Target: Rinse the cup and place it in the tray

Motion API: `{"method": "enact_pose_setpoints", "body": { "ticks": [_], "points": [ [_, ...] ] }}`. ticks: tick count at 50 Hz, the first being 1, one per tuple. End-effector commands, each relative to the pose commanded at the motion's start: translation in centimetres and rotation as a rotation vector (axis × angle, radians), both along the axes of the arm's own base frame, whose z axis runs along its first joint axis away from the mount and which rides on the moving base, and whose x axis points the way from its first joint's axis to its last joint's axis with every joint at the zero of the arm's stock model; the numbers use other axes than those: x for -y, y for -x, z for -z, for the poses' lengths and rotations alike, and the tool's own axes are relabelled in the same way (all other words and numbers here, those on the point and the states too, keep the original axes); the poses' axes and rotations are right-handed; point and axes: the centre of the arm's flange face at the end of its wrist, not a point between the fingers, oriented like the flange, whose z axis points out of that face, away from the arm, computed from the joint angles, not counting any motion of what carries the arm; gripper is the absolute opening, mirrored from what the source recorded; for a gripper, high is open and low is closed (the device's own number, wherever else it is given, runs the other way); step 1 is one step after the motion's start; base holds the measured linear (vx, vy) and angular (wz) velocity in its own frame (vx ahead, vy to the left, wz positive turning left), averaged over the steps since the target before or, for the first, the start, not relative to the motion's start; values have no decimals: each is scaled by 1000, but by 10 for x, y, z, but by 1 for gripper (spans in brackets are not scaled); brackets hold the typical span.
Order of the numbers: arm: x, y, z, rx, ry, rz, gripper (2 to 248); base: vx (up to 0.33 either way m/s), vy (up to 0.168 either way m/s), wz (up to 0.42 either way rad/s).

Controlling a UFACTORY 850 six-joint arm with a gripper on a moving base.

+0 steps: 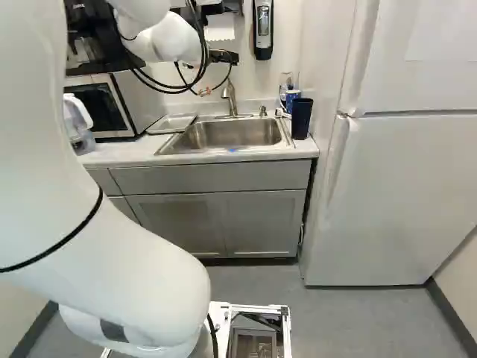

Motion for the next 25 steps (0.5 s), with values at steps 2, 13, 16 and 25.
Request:
{"method": "enact_pose_setpoints", "body": {
  "ticks": [2, 13, 16, 25],
  "points": [
    [0, 0, 0, 0, 0, 0, 247, 64, 23, -185],
    [0, 0, 0, 0, 0, 0, 247, 66, 20, -177],
    [0, 0, 0, 0, 0, 0, 247, 65, 13, -185],
    [0, 0, 0, 0, 0, 0, 247, 62, 15, -169]
  ]
}}
